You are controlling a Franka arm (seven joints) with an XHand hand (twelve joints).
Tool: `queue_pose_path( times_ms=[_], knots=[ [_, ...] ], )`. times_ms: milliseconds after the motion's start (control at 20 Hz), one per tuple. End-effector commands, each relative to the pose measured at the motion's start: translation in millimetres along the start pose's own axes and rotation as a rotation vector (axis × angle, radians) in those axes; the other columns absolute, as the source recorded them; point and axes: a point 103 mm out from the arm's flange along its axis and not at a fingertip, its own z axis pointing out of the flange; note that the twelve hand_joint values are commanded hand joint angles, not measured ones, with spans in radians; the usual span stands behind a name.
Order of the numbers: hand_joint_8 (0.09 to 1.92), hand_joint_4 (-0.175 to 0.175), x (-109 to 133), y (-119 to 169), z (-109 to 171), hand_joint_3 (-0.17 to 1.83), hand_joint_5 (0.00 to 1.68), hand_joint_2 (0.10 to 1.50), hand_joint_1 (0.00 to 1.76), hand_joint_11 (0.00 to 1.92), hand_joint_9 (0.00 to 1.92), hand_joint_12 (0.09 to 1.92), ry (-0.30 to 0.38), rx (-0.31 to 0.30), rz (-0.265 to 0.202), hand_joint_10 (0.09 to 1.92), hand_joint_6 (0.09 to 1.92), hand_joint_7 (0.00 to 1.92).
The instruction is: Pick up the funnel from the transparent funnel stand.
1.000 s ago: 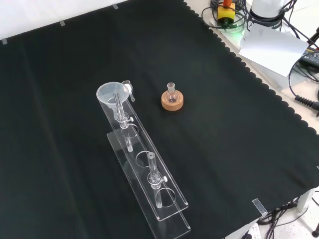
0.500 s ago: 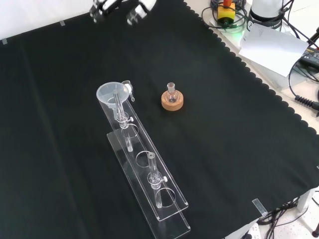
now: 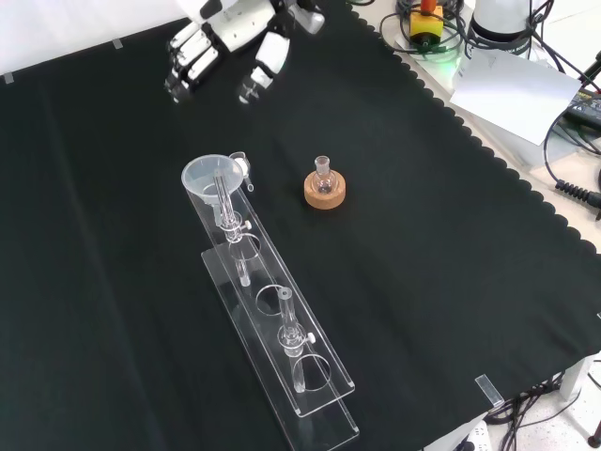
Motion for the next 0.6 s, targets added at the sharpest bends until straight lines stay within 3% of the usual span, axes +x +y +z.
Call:
queue_pose_path(
  times_ms=[50, 250, 600],
  knots=[
    [0.54, -0.029, 24.5, 24.5, 0.1, 0.28, 0.17, 1.16, 0.1, 0.0, 0.19, 1.39, -0.032, 0.015, -0.025, 0.69, 0.09, 0.0],
    [0.56, -0.042, 31.9, 32.4, 1.9, 0.26, 0.16, 1.13, 0.14, 0.0, 0.2, 1.39, -0.052, 0.022, -0.04, 0.7, 0.09, 0.0],
    [0.63, -0.052, 46.8, 38.3, 2.3, 0.2, 0.15, 0.95, 0.36, 0.07, 0.28, 1.44, -0.064, 0.047, -0.074, 0.72, 0.09, 0.02]
  ],
)
